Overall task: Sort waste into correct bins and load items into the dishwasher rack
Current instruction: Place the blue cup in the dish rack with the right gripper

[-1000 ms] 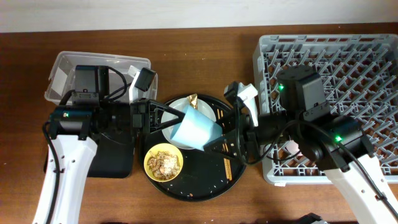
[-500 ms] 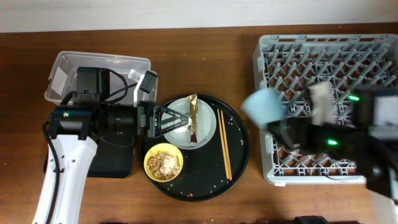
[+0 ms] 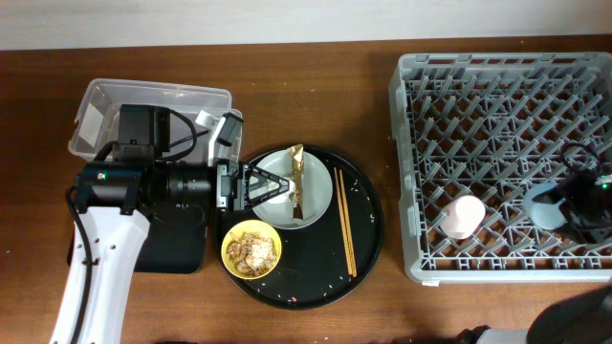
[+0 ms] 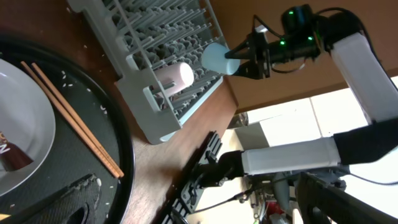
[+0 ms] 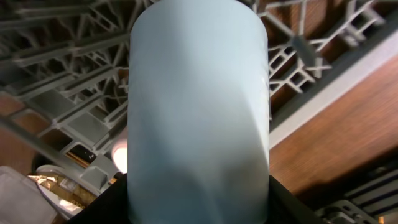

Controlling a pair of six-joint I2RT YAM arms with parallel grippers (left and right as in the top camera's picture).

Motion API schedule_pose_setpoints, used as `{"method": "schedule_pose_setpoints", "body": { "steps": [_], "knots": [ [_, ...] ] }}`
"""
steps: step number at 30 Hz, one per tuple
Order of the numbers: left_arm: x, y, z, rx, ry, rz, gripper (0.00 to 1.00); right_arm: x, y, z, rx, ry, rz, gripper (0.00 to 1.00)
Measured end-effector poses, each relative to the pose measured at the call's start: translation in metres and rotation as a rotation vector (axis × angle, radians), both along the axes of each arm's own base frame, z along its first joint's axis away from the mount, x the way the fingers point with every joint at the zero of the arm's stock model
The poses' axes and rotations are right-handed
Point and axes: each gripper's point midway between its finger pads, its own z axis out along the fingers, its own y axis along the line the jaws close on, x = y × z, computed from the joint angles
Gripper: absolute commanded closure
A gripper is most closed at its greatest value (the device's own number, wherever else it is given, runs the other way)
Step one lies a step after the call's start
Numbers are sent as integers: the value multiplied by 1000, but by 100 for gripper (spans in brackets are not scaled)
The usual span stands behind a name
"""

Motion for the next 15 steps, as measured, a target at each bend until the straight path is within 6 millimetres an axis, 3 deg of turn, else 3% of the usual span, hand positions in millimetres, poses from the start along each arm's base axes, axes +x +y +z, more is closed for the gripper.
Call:
{"method": "schedule_pose_setpoints", "body": {
  "steps": [2, 3, 4, 5, 6, 12, 15],
  "knots": [
    [1, 1, -2, 12, 0, 6, 1, 3, 3, -12, 58, 29, -1, 48],
    [1, 1, -3, 16, -1, 8, 1, 4, 3, -14, 69, 33, -2, 43],
    [1, 1, -3, 18, -1, 9, 1, 4, 4, -15, 75, 34, -2, 35],
    [2, 2, -3, 20, -1, 10, 1, 3, 6, -14, 85, 37, -4, 21],
    [2, 2, -3, 21, -1, 10, 1, 3, 6, -14, 86, 38, -8, 15],
    [1, 1, -5, 31, 0, 10, 1, 3, 15, -10, 131, 31, -5, 16],
    [-2, -2, -11, 96, -19, 12, 1, 10, 21, 5, 147, -35, 42, 16]
  ]
}}
